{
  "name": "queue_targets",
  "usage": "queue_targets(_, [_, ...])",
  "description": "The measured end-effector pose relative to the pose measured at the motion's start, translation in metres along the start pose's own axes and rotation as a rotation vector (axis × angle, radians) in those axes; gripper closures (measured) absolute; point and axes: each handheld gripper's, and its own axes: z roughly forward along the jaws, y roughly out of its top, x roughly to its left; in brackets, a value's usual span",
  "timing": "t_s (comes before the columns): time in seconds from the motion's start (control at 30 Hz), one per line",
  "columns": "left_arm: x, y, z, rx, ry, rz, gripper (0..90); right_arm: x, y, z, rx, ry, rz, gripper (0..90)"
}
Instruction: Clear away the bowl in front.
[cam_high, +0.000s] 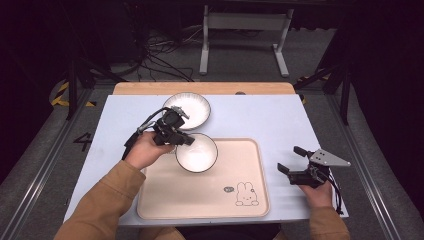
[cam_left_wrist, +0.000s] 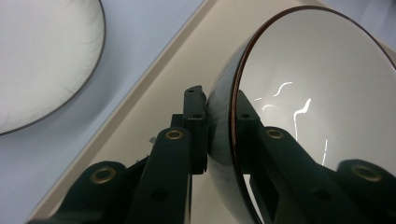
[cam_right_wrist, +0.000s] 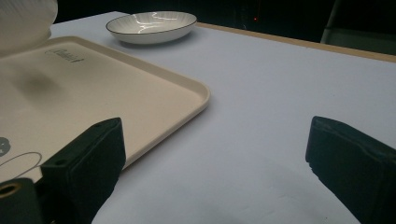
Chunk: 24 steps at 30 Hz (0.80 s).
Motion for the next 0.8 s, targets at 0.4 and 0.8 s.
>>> queue_targets(0.4, [-0.003,0.0,0.021,0.052,-0.016,0.009,81.3,0.0,0.0,0.0,-0.005,0.0,0.003,5.5])
queue_targets(0.8, [-0.007,-0.002,0.035,0.096,-0.024,0.025,81.2,0.0,0.0,0.0,-0.004,0.0,0.004,5.5])
